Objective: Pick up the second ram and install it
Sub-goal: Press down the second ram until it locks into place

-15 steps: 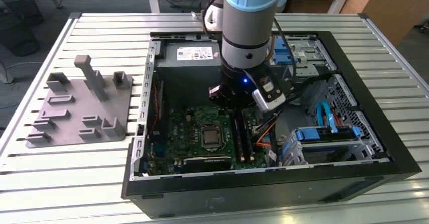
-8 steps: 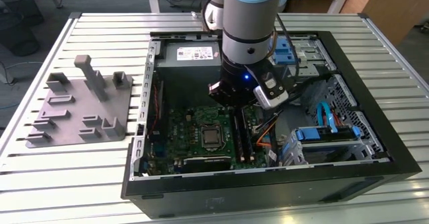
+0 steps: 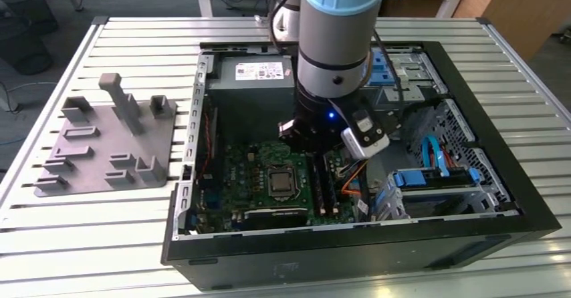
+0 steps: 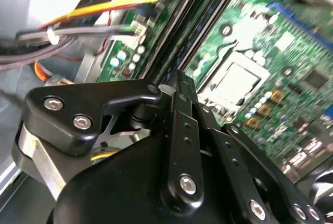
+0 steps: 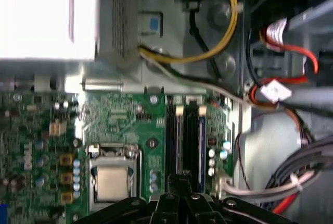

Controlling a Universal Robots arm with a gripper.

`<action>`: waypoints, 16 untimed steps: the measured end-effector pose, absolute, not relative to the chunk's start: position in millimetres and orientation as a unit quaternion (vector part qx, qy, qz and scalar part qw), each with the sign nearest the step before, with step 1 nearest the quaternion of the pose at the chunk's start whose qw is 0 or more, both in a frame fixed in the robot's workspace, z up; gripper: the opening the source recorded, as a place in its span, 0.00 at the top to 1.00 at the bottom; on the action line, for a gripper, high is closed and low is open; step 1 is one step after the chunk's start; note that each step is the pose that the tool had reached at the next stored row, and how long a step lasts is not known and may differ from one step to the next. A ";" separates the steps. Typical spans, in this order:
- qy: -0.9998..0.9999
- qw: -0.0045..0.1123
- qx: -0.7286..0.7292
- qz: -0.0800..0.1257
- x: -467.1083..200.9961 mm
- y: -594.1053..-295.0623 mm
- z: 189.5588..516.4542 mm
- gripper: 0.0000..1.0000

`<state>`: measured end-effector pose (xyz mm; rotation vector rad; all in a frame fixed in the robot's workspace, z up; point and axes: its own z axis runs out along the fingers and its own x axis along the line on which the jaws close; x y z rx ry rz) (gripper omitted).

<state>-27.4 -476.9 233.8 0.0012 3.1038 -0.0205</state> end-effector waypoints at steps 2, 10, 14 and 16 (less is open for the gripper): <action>1.000 0.019 0.000 -0.007 -27.5 -484.2 233.8 0.90; 1.000 0.019 0.000 -0.007 -27.6 -499.6 229.3 0.90; 1.000 0.019 0.000 -0.007 -27.6 -501.0 227.9 0.90; 1.000 0.019 0.000 -0.007 -27.6 -501.4 227.0 0.90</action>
